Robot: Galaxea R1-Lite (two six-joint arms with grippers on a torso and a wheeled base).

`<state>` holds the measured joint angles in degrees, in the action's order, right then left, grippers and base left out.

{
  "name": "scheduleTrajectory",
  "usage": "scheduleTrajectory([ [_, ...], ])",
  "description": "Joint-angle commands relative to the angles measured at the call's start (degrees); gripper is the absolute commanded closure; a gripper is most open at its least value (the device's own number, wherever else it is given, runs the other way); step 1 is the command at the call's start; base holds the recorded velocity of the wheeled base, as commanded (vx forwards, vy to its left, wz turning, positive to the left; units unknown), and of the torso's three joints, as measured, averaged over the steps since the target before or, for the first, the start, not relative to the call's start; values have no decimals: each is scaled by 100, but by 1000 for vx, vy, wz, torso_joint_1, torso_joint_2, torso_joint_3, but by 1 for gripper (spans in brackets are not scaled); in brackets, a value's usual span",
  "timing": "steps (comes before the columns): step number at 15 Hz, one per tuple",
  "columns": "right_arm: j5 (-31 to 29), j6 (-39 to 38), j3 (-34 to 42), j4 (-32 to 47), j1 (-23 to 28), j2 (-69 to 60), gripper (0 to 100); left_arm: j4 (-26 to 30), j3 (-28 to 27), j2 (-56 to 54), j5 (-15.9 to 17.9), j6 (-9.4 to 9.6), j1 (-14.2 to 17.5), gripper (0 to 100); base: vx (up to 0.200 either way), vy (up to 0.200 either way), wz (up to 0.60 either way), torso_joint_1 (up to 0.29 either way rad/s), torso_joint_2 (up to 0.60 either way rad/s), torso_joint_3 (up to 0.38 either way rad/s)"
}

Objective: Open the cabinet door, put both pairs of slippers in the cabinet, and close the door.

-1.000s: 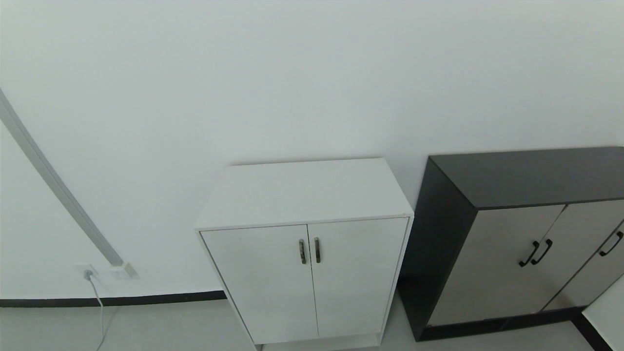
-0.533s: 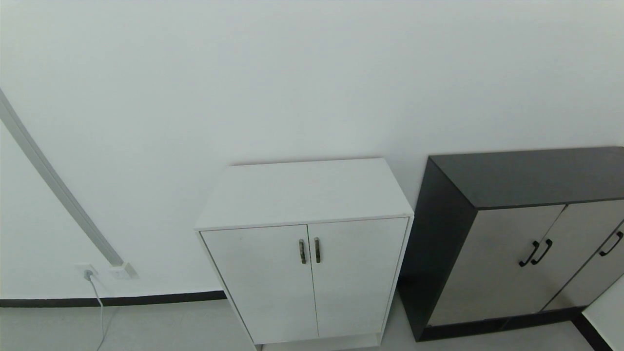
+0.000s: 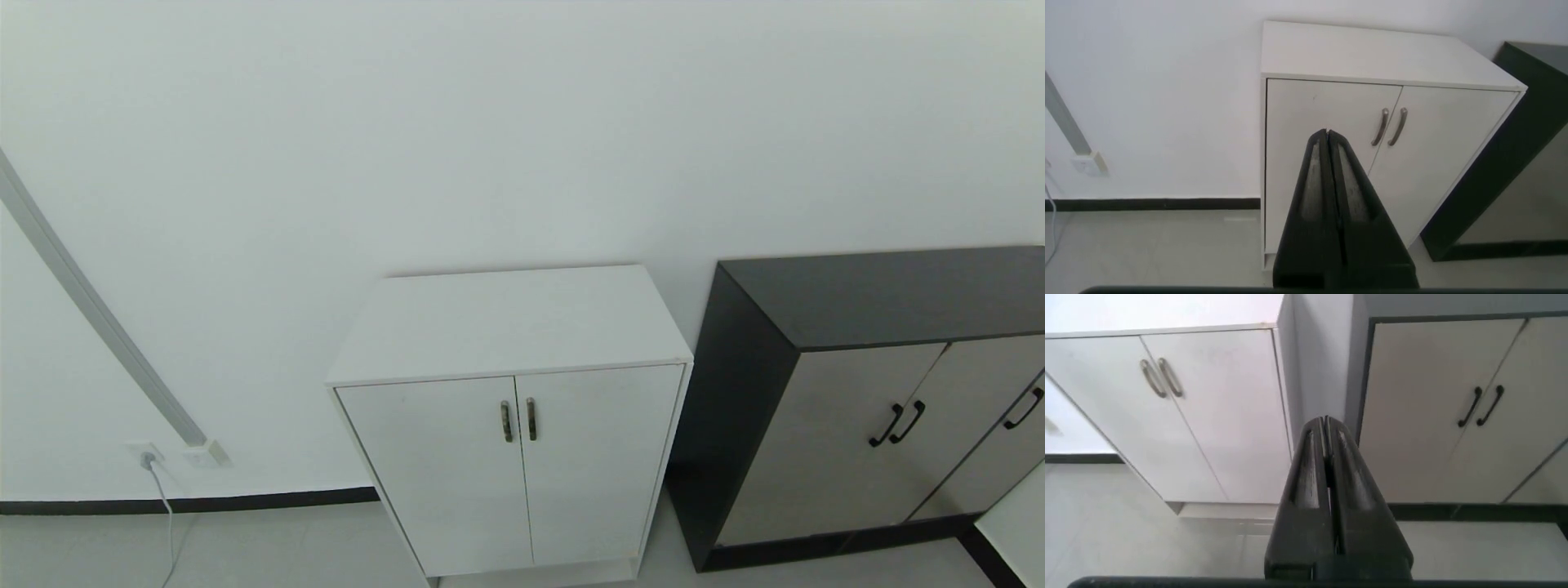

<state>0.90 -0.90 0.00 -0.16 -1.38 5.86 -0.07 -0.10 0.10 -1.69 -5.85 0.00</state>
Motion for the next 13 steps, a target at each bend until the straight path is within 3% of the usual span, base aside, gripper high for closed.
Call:
scheduleTrajectory([
  [1,15,37,0,7,296,-191,100,-1,1,-1,-6,-4,0,100,0,0,0,0,0,0],
  [13,-99,-138,0,-28,164,-578,100,-1,1,-1,11,31,0,100,0,0,0,0,0,0],
])
